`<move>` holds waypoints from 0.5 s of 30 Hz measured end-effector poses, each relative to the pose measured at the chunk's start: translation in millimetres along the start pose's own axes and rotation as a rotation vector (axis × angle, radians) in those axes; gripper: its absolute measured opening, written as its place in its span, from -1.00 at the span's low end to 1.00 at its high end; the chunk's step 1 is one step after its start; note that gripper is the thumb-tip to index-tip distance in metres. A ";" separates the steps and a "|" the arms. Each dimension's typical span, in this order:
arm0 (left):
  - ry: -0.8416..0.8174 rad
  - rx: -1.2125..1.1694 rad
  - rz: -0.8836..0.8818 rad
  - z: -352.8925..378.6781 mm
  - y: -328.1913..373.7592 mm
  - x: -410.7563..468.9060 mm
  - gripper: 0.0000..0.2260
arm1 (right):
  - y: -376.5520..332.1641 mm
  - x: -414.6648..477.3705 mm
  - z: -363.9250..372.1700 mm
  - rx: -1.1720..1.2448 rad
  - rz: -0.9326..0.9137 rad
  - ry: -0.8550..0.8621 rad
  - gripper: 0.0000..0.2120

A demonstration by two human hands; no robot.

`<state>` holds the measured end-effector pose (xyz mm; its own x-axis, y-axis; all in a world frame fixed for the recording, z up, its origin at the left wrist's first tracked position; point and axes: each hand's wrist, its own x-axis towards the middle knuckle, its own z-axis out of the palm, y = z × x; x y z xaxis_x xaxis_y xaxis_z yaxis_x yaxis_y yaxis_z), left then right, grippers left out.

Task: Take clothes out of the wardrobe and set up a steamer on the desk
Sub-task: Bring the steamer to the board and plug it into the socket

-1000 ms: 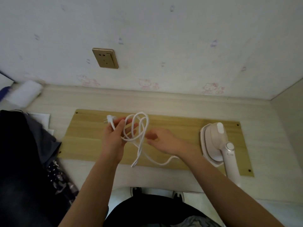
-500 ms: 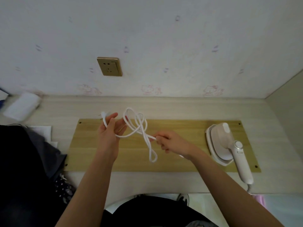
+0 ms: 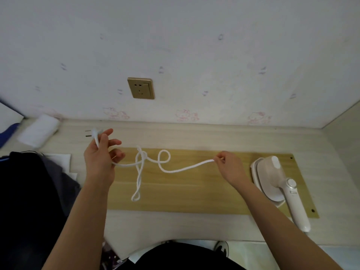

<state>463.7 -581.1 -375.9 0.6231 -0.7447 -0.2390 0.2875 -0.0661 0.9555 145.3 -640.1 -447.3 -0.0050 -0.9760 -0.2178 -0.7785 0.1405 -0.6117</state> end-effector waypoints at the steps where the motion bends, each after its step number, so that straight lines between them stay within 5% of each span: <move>1: -0.012 0.002 0.018 -4.0 2.5 2.3 -0.76 | 2.0 1.7 -0.7 -0.039 0.024 0.033 -0.82; 6: -0.071 -0.001 0.012 -14.4 17.4 9.1 -0.61 | 16.8 16.8 3.0 -0.286 0.111 0.102 -0.84; 15: -0.333 0.297 0.121 -6.9 7.6 6.5 -0.70 | -0.4 28.7 34.0 -0.568 -0.044 -0.182 -0.81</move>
<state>474.9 -581.9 -371.4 0.3574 -0.9285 -0.1010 -0.0242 -0.1173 0.9928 166.8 -662.5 -479.2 0.1037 -0.9275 -0.3591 -0.9895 -0.0597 -0.1314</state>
